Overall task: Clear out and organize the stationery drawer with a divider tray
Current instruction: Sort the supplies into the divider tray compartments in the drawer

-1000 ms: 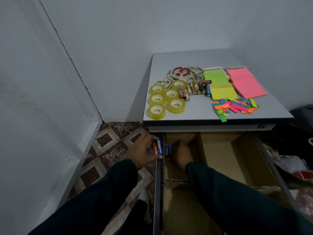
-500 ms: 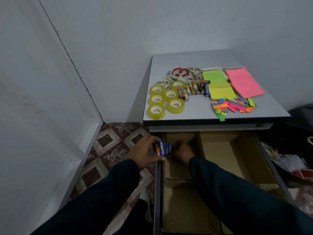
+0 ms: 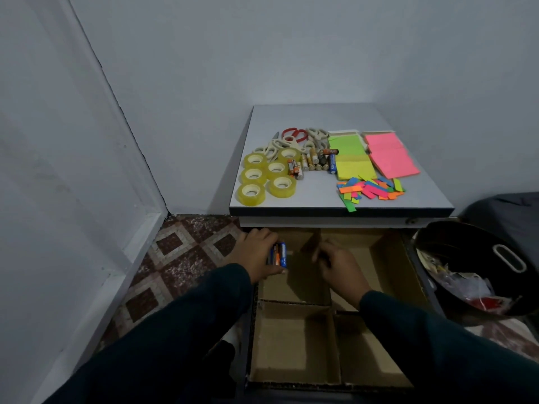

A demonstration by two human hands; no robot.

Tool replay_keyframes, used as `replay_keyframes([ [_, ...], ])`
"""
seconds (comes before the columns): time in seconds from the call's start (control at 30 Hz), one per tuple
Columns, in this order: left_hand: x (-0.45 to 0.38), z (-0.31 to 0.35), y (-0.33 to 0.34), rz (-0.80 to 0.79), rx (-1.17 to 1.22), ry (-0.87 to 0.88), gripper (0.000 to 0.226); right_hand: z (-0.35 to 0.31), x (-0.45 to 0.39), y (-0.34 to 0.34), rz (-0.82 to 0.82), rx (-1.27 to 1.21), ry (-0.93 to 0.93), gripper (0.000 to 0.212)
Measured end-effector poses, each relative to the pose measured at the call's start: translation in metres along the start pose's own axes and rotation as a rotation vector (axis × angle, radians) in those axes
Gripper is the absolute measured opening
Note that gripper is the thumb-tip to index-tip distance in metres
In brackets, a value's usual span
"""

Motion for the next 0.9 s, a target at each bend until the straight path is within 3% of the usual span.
replay_keyframes([
  [0.17, -0.018, 0.027, 0.011, -0.084, -0.092, 0.044, 0.062, 0.048, 0.004, -0.018, 0.167, -0.223, 0.203, 0.024],
  [0.4, -0.036, 0.039, 0.038, -0.212, -0.126, -0.002, 0.056, 0.096, 0.006, 0.008, -0.009, -0.352, 0.542, 0.012],
  [0.73, -0.053, 0.039, 0.068, -0.338, -0.257, -0.02, 0.06, 0.097, 0.007, 0.023, -0.126, -0.39, 0.585, 0.01],
  [0.9, -0.054, 0.034, 0.078, -0.371, -0.338, -0.029, 0.058, 0.083, 0.002, 0.004, 0.049, -0.478, 0.505, 0.008],
])
Point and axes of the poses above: each hand's wrist, its own x-axis away from the middle knuckle, its own y-axis out of the palm, z = x × y, the point moved 9 cm from there along -x, towards the middle knuckle, and after that the axes turned 12 degrees about -x, right-handed, at the moved point
